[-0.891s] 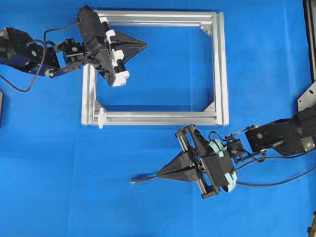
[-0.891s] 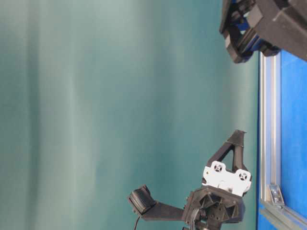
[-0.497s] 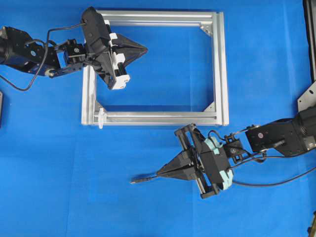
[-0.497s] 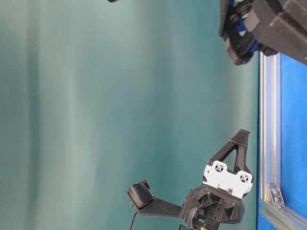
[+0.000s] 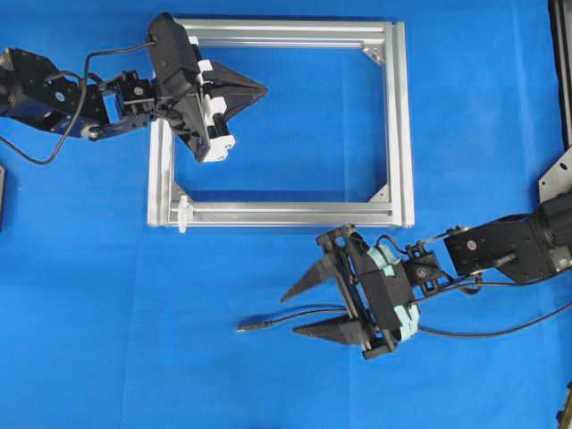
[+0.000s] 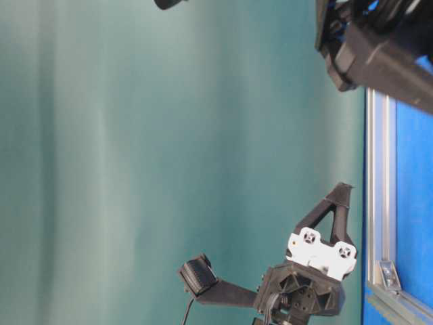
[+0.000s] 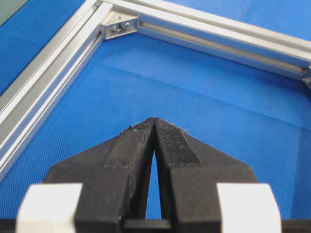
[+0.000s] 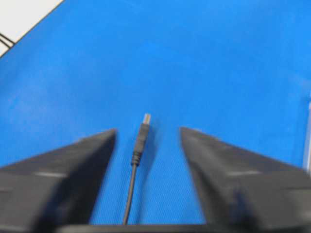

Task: Insert the wire through the string loop located on the left side.
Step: 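Open the right gripper above the black USB cable plug end, then lower the right gripper around the cable near the USB plug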

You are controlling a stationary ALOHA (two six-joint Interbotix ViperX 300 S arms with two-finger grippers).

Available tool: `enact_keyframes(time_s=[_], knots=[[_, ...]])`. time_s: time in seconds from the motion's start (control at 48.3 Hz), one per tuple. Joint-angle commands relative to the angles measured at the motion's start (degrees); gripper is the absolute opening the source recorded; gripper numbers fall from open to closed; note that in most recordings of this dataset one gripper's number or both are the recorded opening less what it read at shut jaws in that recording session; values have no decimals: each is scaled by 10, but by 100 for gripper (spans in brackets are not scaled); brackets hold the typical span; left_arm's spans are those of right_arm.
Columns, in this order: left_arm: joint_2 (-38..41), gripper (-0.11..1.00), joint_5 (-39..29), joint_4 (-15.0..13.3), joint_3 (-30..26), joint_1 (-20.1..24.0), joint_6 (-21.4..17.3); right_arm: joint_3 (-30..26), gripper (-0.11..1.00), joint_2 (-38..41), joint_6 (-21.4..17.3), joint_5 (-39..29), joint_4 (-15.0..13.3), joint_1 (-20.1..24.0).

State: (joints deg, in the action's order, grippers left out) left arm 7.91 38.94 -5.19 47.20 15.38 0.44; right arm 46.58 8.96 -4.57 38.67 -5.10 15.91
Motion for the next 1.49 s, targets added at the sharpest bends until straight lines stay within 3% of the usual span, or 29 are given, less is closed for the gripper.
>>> enact_keyframes(time_s=[0.0, 0.062, 0.104, 0.207, 0.58, 1.181, 1.346, 1.471], knots=[[-18, 0, 3, 1, -4, -1, 0, -10, 73, -19, -1, -3, 6, 3], [-19, 0, 3, 2, -4, -1, 0, -9, 88, -19, -2, -6, 11, 3], [-19, 0, 3, 2, -4, -1, 0, -9, 93, -18, -2, -11, 16, 4], [-19, 0, 3, 1, -4, -1, 0, -10, 86, -15, -2, -18, 29, 5], [-19, 0, 0, 1, -4, -1, 1, -34, 88, 62, -4, -11, 88, 26], [-21, 0, -2, 2, 3, -1, 1, -58, 85, 111, -10, -11, 107, 30], [-22, 0, -1, 1, 4, 0, 1, -58, 73, 111, -9, -6, 107, 31], [-22, 0, -2, 1, 4, 0, 1, -56, 36, 111, -8, -6, 106, 31]])
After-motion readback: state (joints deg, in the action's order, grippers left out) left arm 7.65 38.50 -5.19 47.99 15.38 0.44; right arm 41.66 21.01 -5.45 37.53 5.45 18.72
